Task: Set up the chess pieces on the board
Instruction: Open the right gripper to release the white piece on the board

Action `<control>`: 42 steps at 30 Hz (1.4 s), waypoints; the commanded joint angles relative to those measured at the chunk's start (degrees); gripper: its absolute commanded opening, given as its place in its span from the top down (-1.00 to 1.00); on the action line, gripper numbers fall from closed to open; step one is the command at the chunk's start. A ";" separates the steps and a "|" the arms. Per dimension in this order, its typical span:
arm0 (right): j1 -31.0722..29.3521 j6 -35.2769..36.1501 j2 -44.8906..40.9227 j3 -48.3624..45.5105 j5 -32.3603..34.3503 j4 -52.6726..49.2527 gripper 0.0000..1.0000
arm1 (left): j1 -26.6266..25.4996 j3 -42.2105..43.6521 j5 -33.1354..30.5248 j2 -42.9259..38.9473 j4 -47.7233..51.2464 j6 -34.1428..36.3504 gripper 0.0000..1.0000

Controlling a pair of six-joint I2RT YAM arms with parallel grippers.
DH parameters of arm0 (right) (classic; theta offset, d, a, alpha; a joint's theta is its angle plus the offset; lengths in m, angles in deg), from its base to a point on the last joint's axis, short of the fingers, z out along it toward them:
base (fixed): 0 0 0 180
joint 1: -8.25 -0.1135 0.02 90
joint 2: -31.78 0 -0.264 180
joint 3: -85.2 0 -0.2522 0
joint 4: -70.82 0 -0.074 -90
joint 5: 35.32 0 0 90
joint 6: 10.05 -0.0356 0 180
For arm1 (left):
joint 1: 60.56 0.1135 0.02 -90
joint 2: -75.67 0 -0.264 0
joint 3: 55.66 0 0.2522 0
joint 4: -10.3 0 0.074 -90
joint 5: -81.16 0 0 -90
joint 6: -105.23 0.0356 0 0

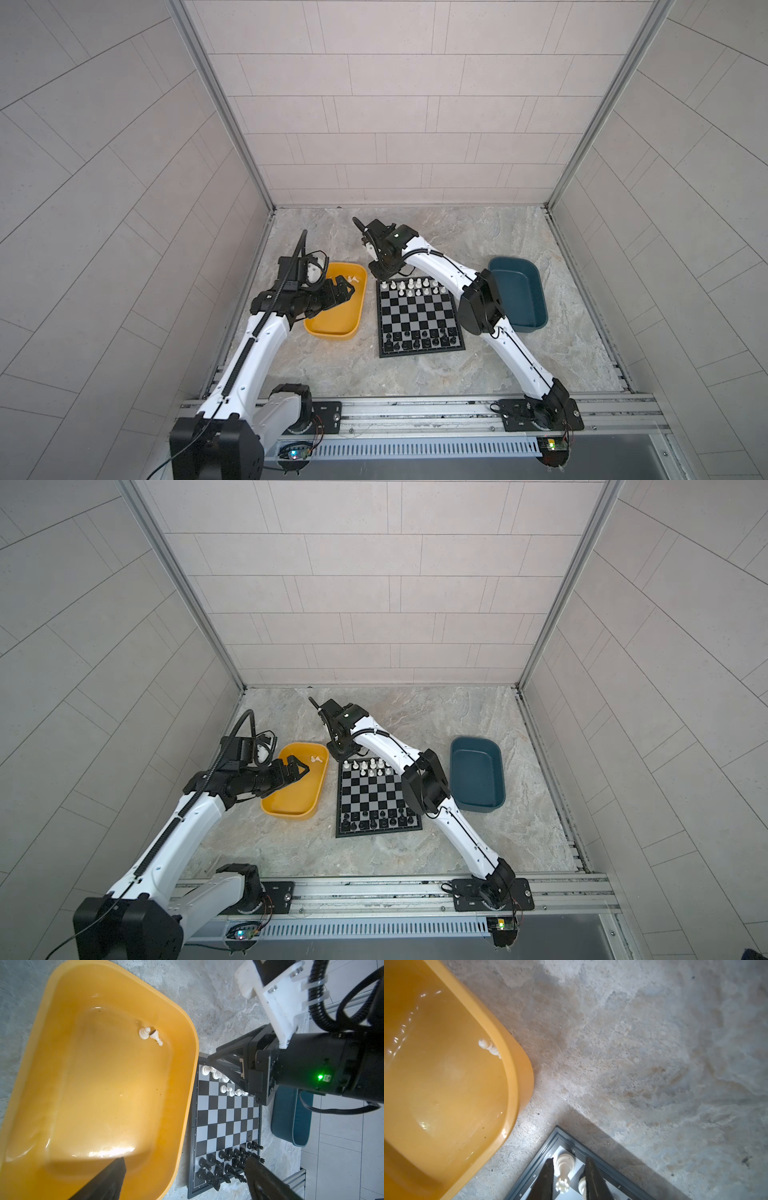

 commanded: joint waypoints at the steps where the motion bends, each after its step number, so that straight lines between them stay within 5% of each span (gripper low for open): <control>1: -0.23 -0.15 2.36 0.56 -1.22 -0.28 0.61 | 0.17 -0.26 0.53 0.16 -0.87 0.58 -0.92; 27: -0.20 -1.29 0.92 -0.06 -1.79 -1.58 0.79 | 0.18 -0.04 0.10 0.05 -1.03 0.40 -0.92; 39: 1.67 -3.57 -2.52 3.97 -0.44 2.20 0.32 | 0.26 -0.67 -6.54 1.66 -0.05 -0.06 -1.00; 42: 2.47 -4.91 -7.03 4.36 -0.53 5.38 0.16 | 0.17 -2.93 -8.72 5.25 -0.12 -1.45 -0.79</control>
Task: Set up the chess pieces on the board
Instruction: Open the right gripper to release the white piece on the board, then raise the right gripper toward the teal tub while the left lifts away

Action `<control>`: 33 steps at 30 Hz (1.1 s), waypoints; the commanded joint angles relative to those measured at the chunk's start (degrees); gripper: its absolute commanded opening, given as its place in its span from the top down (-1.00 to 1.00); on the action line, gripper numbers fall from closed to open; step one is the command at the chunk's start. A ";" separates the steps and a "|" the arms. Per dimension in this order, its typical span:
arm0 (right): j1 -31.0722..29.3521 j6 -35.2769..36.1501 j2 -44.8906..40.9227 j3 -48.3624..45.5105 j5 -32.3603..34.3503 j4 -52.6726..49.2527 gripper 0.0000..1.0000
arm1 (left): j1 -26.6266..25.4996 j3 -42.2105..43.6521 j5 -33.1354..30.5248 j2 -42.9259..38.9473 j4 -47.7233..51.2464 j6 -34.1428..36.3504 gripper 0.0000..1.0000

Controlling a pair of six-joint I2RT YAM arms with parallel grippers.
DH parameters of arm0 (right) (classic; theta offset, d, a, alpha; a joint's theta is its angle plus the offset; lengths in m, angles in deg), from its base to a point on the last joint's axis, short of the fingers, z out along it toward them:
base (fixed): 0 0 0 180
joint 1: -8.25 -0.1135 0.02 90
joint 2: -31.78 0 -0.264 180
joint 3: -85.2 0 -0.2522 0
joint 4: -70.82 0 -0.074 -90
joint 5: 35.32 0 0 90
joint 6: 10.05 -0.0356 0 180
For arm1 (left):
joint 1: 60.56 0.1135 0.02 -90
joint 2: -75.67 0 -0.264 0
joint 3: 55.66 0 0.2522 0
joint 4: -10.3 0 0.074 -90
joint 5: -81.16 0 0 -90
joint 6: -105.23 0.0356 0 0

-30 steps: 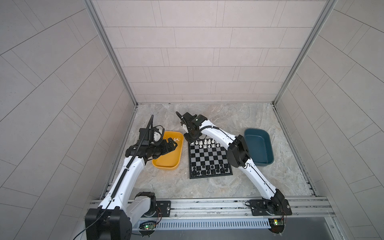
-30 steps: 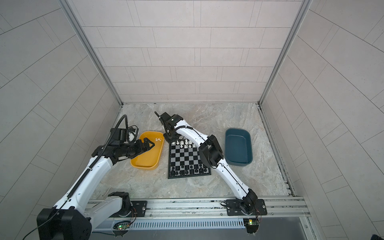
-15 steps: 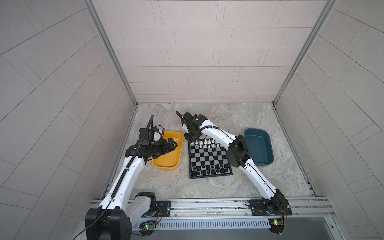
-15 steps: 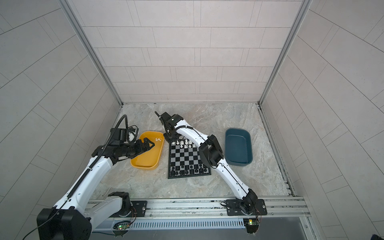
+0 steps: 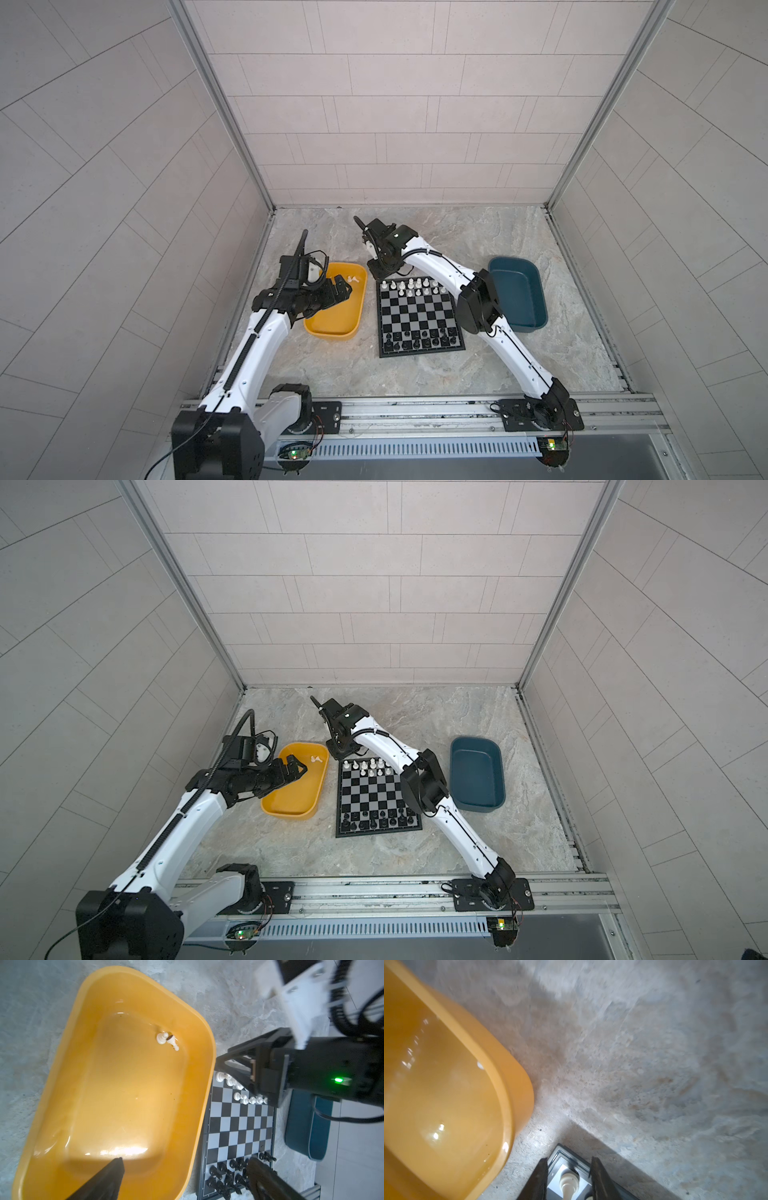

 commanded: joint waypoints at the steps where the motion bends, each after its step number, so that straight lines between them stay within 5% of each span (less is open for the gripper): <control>1: 1.38 -1.84 -9.52 2.05 1.04 3.79 0.09 | 0.11 -3.51 -4.43 4.59 0.07 -0.58 -0.68; 4: 2.56 -2.87 -16.31 -0.82 0.93 3.99 -0.14 | -0.02 -8.02 -4.50 12.94 1.55 0.42 -0.26; 7: 4.44 -3.85 -25.50 -9.80 -1.04 4.14 -0.28 | -1.76 -15.61 -7.56 22.19 6.33 2.79 -0.15; 16: 11.32 -7.16 -61.21 -59.96 -5.32 25.54 -0.65 | -5.27 -30.37 -12.13 41.21 8.51 1.80 0.12; 23: 16.45 -6.67 -70.22 -71.29 -9.30 24.32 -0.68 | -7.15 -36.40 -16.47 48.76 10.33 0.24 0.26; 33: 20.01 -6.79 -71.67 -73.96 -13.04 25.49 -0.70 | -8.01 -37.81 -19.95 52.19 10.58 -1.01 0.43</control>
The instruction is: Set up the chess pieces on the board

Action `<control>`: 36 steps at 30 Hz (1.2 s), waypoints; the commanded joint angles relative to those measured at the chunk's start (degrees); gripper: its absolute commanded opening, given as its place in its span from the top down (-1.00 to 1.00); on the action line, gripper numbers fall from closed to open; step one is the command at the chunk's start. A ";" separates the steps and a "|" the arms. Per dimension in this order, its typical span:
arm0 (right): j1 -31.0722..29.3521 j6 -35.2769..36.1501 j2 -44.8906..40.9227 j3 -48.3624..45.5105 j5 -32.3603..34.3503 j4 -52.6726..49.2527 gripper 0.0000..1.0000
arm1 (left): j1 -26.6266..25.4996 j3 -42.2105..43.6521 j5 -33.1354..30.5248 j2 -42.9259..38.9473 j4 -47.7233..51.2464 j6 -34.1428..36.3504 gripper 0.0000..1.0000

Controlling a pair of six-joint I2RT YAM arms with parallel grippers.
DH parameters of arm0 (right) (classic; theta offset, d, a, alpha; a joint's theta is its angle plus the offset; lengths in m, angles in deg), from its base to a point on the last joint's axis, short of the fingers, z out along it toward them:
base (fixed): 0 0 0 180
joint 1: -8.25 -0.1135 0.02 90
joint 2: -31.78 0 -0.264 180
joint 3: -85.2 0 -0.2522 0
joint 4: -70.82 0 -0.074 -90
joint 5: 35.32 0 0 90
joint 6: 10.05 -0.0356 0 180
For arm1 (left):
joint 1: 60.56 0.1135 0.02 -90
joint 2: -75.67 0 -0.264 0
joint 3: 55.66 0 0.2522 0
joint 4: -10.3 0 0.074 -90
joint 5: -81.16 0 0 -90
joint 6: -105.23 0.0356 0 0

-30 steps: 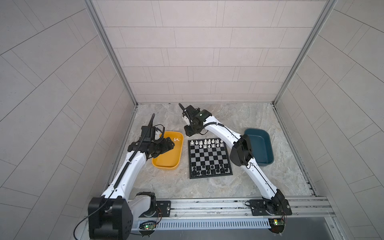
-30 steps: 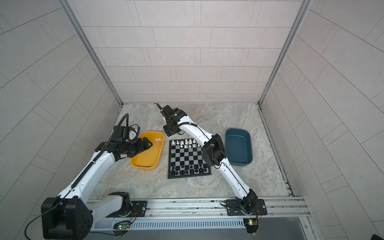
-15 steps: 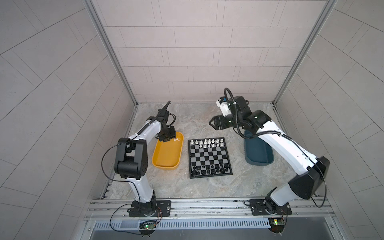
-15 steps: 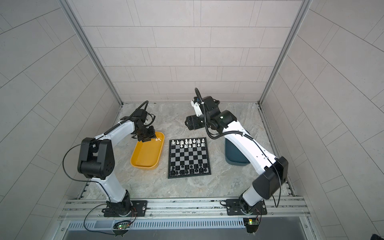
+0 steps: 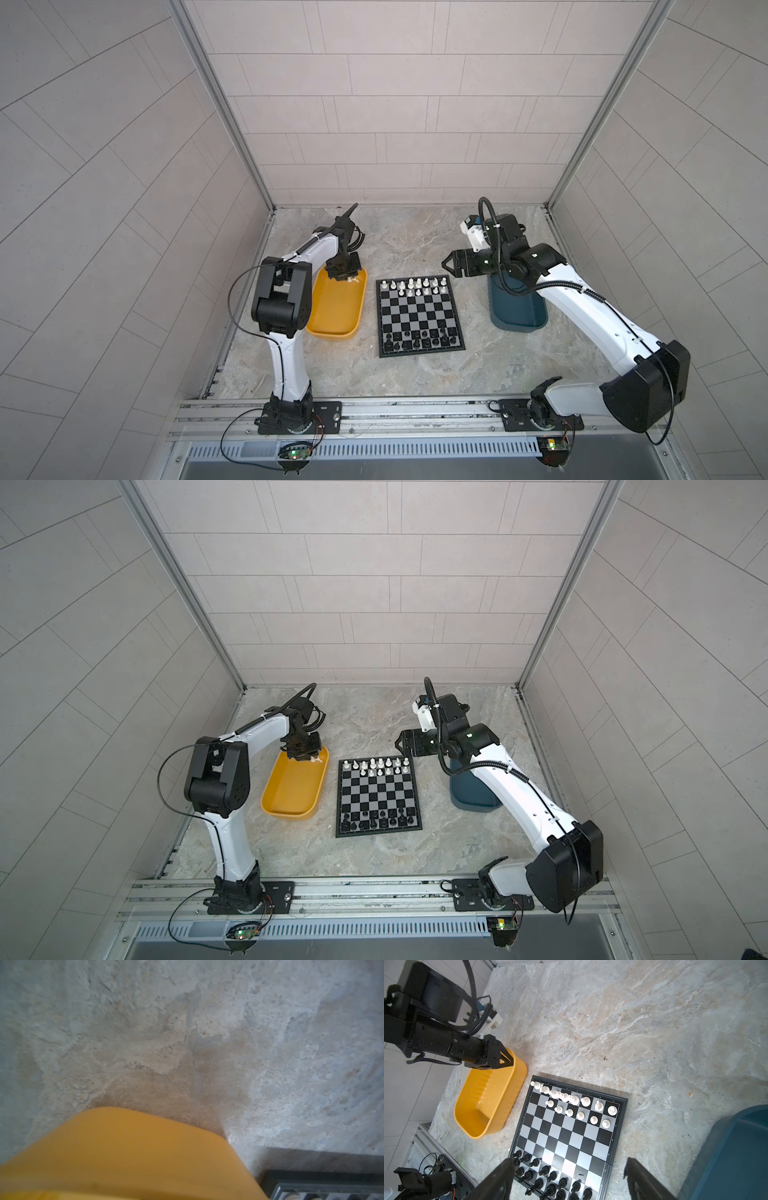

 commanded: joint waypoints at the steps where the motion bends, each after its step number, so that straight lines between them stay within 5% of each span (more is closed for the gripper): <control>1: 0.93 -0.87 -1.36 -0.29 -2.43 1.67 -0.70 | -0.29 -1.17 -2.77 0.79 1.64 -0.70 0.44; 18: 1.65 -1.53 -1.60 -0.92 -2.97 2.41 -0.68 | -0.26 -0.57 -3.44 2.49 -0.05 -1.27 0.74; 29: 1.65 -2.88 -1.88 -1.23 -3.88 3.90 -0.67 | -1.12 5.14 -3.34 -15.68 6.00 4.75 0.85; 36: 1.74 -3.54 -3.73 -3.58 -2.22 4.08 -0.68 | -13.46 6.33 1.83 -23.95 8.08 8.99 0.86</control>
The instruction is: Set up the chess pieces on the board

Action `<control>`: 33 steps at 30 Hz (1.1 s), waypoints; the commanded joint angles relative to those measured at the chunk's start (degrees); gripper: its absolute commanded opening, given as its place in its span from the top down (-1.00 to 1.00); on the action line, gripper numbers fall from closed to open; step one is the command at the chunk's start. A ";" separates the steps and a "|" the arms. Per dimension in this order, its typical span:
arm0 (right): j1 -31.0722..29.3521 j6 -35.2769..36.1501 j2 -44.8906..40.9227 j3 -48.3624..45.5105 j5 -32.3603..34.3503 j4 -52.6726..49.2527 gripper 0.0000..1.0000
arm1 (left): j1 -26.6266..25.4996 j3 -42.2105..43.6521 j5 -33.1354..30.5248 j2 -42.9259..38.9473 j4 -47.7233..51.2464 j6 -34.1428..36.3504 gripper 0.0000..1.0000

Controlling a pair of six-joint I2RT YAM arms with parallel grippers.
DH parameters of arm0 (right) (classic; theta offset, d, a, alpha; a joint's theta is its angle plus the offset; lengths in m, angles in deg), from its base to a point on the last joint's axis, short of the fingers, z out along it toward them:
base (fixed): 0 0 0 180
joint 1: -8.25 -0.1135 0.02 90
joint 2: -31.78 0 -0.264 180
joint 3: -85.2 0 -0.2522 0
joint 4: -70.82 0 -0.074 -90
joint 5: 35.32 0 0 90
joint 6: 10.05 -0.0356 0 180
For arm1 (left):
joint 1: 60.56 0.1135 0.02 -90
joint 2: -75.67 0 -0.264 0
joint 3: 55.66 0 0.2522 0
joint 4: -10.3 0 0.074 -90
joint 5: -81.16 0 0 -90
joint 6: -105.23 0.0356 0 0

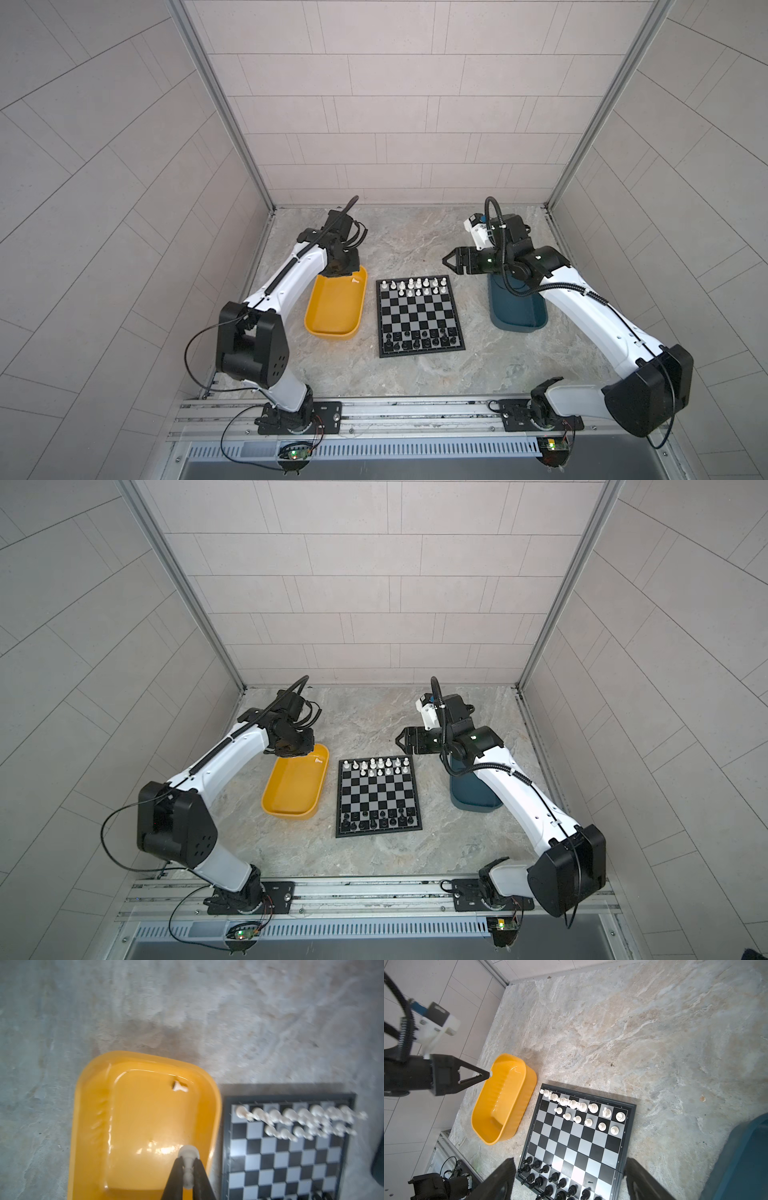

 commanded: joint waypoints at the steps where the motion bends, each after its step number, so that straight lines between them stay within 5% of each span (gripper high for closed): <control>1: 0.27 -0.96 -2.27 -1.21 0.97 0.36 -0.68 | -7.00 0.22 3.06 0.33 2.67 1.98 0.86; 9: 1.27 -0.22 -5.46 -3.11 0.05 -1.13 -0.76 | -15.26 -4.22 3.62 9.57 -0.27 -1.48 0.88; 13: 2.00 0.56 -6.67 -3.62 -0.42 -2.17 -0.98 | -15.69 -5.33 3.00 14.31 -1.18 -2.34 0.89; 33: 4.18 1.44 -7.22 -4.53 -2.97 -2.78 -0.99 | -15.70 -9.25 -1.92 24.71 -1.31 -2.57 0.89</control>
